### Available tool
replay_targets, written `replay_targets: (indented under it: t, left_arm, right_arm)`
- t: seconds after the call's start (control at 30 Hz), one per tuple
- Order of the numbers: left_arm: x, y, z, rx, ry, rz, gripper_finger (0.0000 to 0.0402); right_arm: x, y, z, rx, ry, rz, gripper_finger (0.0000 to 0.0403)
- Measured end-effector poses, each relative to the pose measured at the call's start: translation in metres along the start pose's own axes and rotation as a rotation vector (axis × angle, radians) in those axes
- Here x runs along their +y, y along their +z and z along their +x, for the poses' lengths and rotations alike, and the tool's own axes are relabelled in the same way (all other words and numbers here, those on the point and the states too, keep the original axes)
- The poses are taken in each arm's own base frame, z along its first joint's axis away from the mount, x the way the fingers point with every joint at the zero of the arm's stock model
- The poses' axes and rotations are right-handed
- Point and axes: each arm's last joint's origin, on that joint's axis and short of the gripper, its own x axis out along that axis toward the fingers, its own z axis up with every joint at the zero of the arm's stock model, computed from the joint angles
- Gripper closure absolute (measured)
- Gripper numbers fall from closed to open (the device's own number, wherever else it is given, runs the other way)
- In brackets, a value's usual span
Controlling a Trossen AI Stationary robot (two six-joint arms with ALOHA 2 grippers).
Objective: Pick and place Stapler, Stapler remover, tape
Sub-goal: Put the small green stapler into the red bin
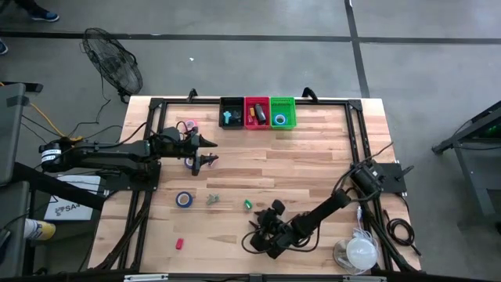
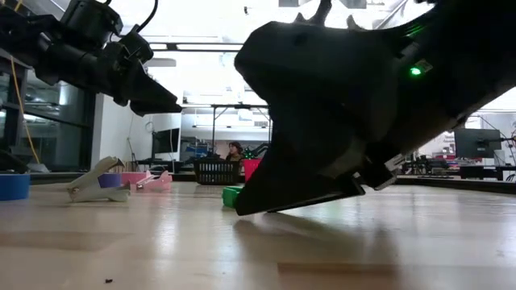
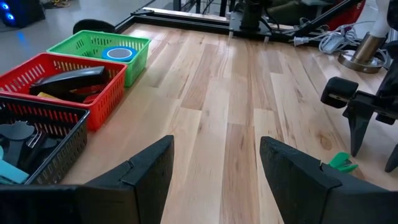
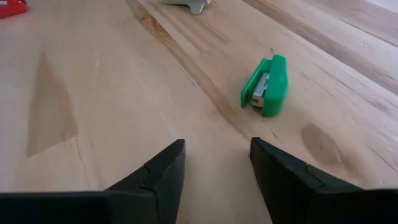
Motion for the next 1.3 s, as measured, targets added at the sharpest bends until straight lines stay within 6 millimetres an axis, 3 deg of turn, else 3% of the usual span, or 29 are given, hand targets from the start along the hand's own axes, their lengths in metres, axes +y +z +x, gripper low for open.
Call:
replay_targets:
  t: [0.4, 1.3]
  left_arm:
    - [0.000, 0.000, 0.000, 0.000, 0.000, 0.000, 0.0167]
    - [0.000, 0.000, 0.000, 0.001, -0.003, 0.000, 0.0167]
  right_arm:
    - [-0.009, 0.007, 0.011, 0.028, -0.030, -0.023, 0.0157]
    - [-0.025, 0.022, 0.030, 0.008, -0.105, -0.019, 0.0162]
